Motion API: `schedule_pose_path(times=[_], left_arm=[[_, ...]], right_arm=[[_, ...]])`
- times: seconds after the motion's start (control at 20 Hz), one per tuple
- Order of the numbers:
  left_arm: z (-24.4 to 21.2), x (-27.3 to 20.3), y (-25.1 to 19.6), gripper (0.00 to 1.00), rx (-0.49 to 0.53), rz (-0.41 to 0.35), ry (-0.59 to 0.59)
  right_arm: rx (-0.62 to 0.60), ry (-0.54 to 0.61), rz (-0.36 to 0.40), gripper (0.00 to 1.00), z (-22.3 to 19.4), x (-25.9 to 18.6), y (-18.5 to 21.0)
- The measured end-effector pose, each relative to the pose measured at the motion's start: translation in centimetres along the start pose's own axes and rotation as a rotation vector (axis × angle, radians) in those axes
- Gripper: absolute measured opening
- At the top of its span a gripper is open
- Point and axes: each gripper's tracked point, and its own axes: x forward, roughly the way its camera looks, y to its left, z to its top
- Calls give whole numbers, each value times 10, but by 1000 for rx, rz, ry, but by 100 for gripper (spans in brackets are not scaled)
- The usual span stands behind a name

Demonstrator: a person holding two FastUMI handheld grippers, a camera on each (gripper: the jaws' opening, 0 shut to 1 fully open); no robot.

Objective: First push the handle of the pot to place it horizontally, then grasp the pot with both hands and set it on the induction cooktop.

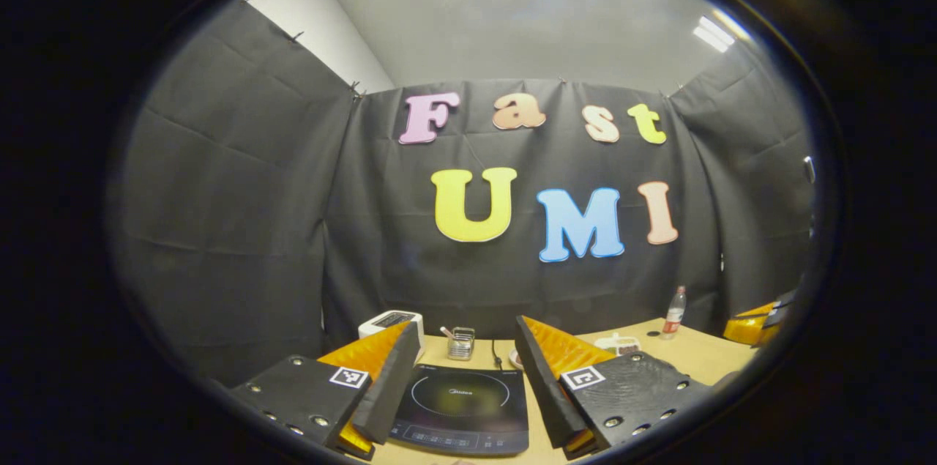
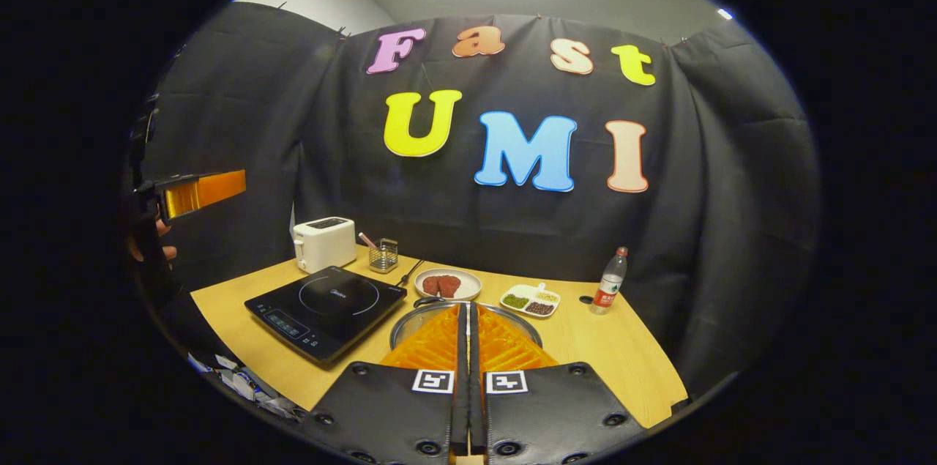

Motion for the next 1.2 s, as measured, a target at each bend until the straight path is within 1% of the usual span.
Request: schedule_pose_path(times=[0.2,0.45,0.8,1.2], left_arm=[[1,10,-13,77,-1,26,5],[1,24,-33,77,26,50,7],[-9,40,-53,77,40,82,42],[-11,52,-72,77,74,99,54]], right_arm=[[-15,68,65,2,-28,12,-2],[-37,148,142,2,-61,28,-7],[-62,270,252,2,-107,44,-12],[-58,406,332,2,-159,52,-18]])
